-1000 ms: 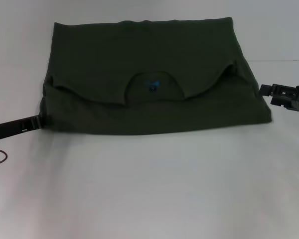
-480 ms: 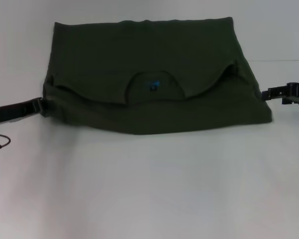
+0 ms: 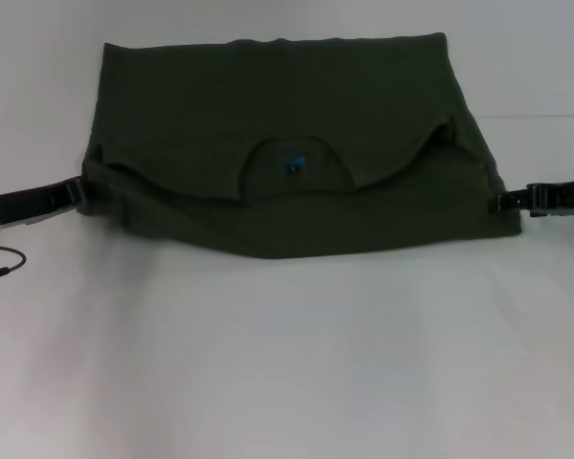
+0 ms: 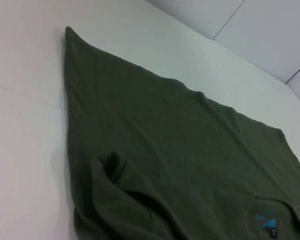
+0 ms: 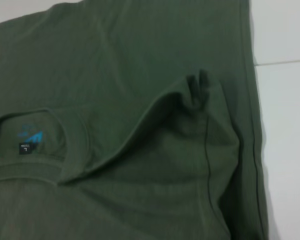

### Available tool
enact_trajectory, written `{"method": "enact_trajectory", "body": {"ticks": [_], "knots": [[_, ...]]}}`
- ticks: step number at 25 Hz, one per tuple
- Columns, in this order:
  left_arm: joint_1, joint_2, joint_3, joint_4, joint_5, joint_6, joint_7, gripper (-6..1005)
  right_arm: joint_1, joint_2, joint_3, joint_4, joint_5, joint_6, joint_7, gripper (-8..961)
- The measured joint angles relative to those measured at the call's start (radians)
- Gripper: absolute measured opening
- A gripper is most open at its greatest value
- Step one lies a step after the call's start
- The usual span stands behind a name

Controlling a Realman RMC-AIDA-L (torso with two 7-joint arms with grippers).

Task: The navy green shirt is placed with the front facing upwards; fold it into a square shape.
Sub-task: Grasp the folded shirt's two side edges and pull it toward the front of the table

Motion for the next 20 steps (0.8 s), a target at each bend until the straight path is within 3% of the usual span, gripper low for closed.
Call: {"method": "enact_trajectory", "body": {"ticks": [12, 15, 19, 20], "knots": [[-0.018, -0.005, -0.002, -0.003, 0.000, -0.008, 0.005, 55, 0.014, 0.035, -0.028, 0.039, -0.008, 0.112, -0.012, 722], [-0.018, -0.005, -0.005, -0.003, 0.000, -0.009, 0.004, 55, 0.035, 0.026, -0.046, 0.083, -0.009, 0.122, -0.005, 703], [-0.018, -0.004, -0.006, 0.000, 0.000, -0.009, 0.001, 55, 0.046, 0.020, -0.055, 0.104, -0.011, 0.128, -0.001, 462], [-0.019, -0.005, -0.006, 0.000, 0.000, -0.009, 0.001, 55, 0.047, 0.020, -0.055, 0.102, -0.011, 0.127, -0.001, 439]]}}
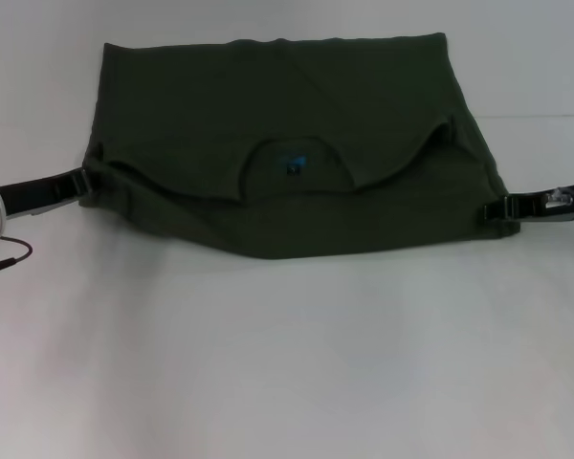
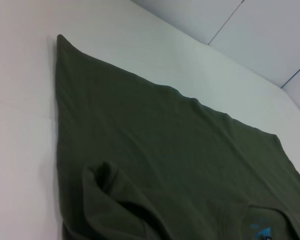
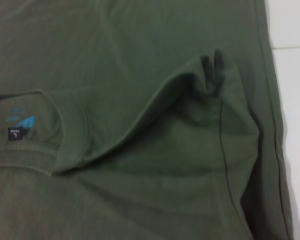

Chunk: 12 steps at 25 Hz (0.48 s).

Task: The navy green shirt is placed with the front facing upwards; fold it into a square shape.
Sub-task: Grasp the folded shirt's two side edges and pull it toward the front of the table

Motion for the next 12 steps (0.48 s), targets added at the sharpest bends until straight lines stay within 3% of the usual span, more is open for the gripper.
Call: {"method": "enact_trajectory", "body": {"ticks": [5, 12], "knots": [[-0.002, -0.001, 0.000, 0.001, 0.000, 0.000, 0.000, 54, -0.013, 0.017, 0.001, -0.056, 0.000, -0.007, 0.000, 327], [-0.001, 0.000, 0.003, -0.001, 0.000, 0.003, -0.002, 54, -0.014, 0.009, 0.007, -0.061, 0.003, -0.017, 0.001, 158]]}}
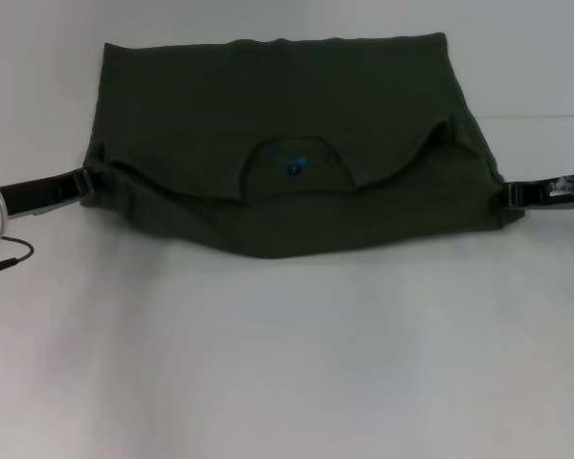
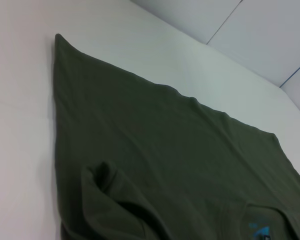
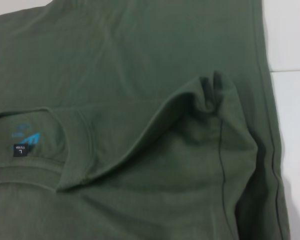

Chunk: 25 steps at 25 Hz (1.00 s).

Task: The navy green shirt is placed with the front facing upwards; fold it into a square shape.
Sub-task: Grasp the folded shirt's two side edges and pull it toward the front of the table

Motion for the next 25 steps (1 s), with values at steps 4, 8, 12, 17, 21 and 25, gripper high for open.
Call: {"method": "enact_trajectory", "body": {"ticks": [4, 8, 12, 17, 21, 25], "knots": [[-0.003, 0.004, 0.006, -0.004, 0.007, 0.026, -0.001, 54, -0.001, -0.003, 0.003, -0.014, 0.003, -0.034, 0.000, 74], [0.007, 0.015, 0.015, 0.015, 0.010, 0.132, -0.002, 54, -0.024, -0.004, 0.015, -0.090, 0.004, -0.176, 0.010, 72], [0.028, 0.037, 0.013, 0.064, 0.080, 0.308, -0.051, 53, -0.083, -0.009, 0.026, -0.204, 0.003, -0.371, 0.046, 73], [0.060, 0.036, 0.009, 0.148, 0.195, 0.499, -0.102, 53, -0.157, -0.017, 0.072, -0.294, 0.004, -0.578, 0.048, 73], [0.098, 0.035, 0.007, 0.205, 0.230, 0.634, -0.115, 53, -0.203, -0.034, 0.102, -0.301, 0.001, -0.700, 0.024, 72], [0.121, 0.043, -0.008, 0.237, 0.239, 0.716, -0.109, 53, -0.238, -0.070, 0.123, -0.260, -0.003, -0.779, -0.020, 73]]}}
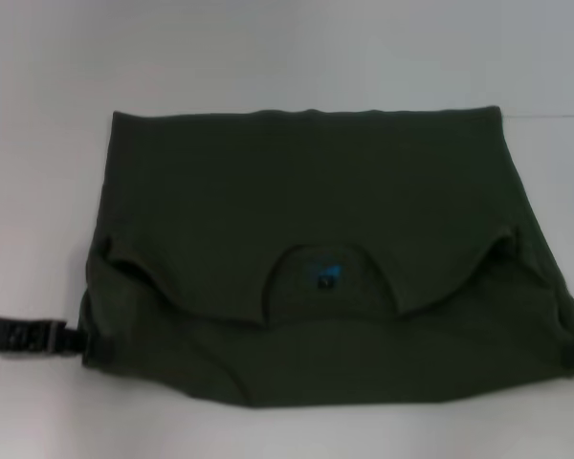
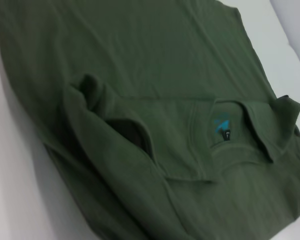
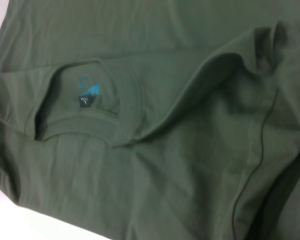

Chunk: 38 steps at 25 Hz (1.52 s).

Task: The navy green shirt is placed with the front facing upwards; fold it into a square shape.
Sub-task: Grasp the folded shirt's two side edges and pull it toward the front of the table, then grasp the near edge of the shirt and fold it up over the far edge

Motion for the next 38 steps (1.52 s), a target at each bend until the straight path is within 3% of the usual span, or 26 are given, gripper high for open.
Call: {"method": "enact_trajectory", "body": {"ticks": [3, 11, 18, 22, 23, 28, 30, 34, 38], "knots": [[0.006, 0.016, -0.028, -0.005, 0.061, 0.105, 0.005, 53, -0.028, -0.015, 0.012, 0.014, -0.005, -0.035, -0.010, 73], [0.005, 0.021, -0.070, -0.009, 0.117, 0.213, 0.024, 52, -0.036, -0.018, 0.032, 0.015, -0.027, -0.066, -0.034, 72], [-0.073, 0.037, -0.076, -0.023, 0.119, 0.117, -0.060, 52, 0.009, -0.014, 0.133, 0.009, -0.020, -0.023, -0.020, 72], [-0.137, 0.065, -0.077, -0.057, 0.112, -0.008, -0.172, 52, 0.044, -0.006, 0.184, 0.008, -0.012, 0.070, 0.007, 73], [-0.167, 0.077, -0.074, -0.081, 0.114, -0.064, -0.205, 52, 0.053, -0.003, 0.187, 0.008, -0.010, 0.104, 0.024, 73], [-0.234, 0.092, -0.051, -0.138, 0.127, -0.210, -0.231, 51, 0.108, 0.023, 0.175, 0.007, 0.002, 0.264, 0.069, 73], [-0.257, 0.092, -0.023, -0.168, 0.131, -0.297, -0.244, 51, 0.136, 0.043, 0.169, 0.013, 0.015, 0.343, 0.070, 73], [-0.277, 0.080, 0.039, -0.199, 0.133, -0.439, -0.274, 51, 0.187, 0.090, 0.137, 0.018, 0.025, 0.490, 0.070, 73], [-0.285, 0.057, 0.077, -0.209, 0.134, -0.575, -0.296, 51, 0.226, 0.116, 0.073, 0.032, 0.022, 0.642, 0.085, 72]]}}
